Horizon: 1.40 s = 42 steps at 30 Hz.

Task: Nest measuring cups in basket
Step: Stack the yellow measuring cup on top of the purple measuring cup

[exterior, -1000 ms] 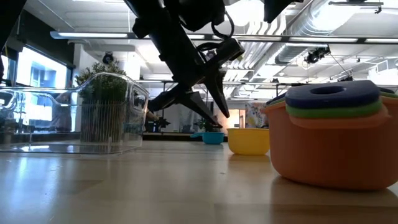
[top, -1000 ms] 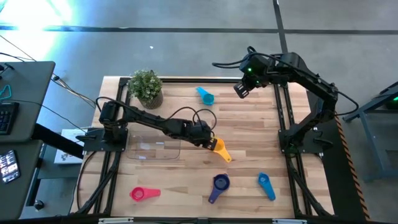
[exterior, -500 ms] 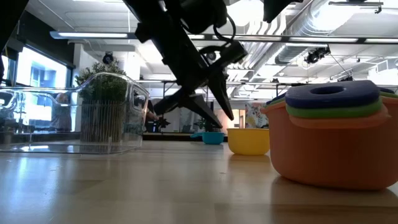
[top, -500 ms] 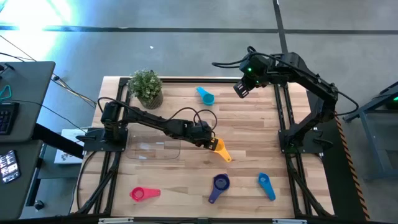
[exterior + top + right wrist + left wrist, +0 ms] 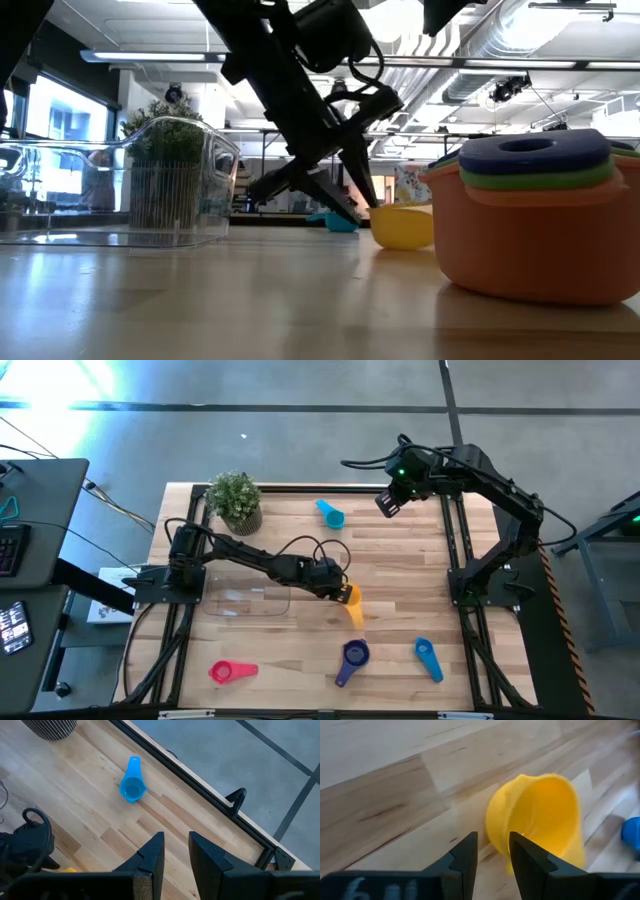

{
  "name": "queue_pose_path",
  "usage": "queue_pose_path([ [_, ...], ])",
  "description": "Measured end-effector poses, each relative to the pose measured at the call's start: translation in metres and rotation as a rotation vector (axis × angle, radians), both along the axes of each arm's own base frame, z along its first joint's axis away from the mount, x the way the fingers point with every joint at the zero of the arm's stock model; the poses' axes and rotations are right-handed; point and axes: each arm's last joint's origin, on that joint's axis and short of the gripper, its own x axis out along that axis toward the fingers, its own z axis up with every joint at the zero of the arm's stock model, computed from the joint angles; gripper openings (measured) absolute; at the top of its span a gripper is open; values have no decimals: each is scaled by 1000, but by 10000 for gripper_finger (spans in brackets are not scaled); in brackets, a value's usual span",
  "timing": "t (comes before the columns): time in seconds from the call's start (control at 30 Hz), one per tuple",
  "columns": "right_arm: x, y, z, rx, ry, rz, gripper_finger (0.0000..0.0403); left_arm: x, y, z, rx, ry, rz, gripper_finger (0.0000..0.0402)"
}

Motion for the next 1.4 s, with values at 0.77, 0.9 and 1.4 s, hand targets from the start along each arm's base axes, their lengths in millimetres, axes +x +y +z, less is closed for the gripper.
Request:
queue_pose_path([
  [0.77, 0, 0, 0, -1, 1, 2, 78, 0, 10, 0, 49, 8, -49, 47],
  [0.9, 0, 0, 0, -1, 1, 2, 78, 0, 10, 0, 68, 9, -71, 25],
  [1.4, 0, 0, 0, 3, -4, -6, 78, 0, 10, 5, 139, -4, -191, 4],
])
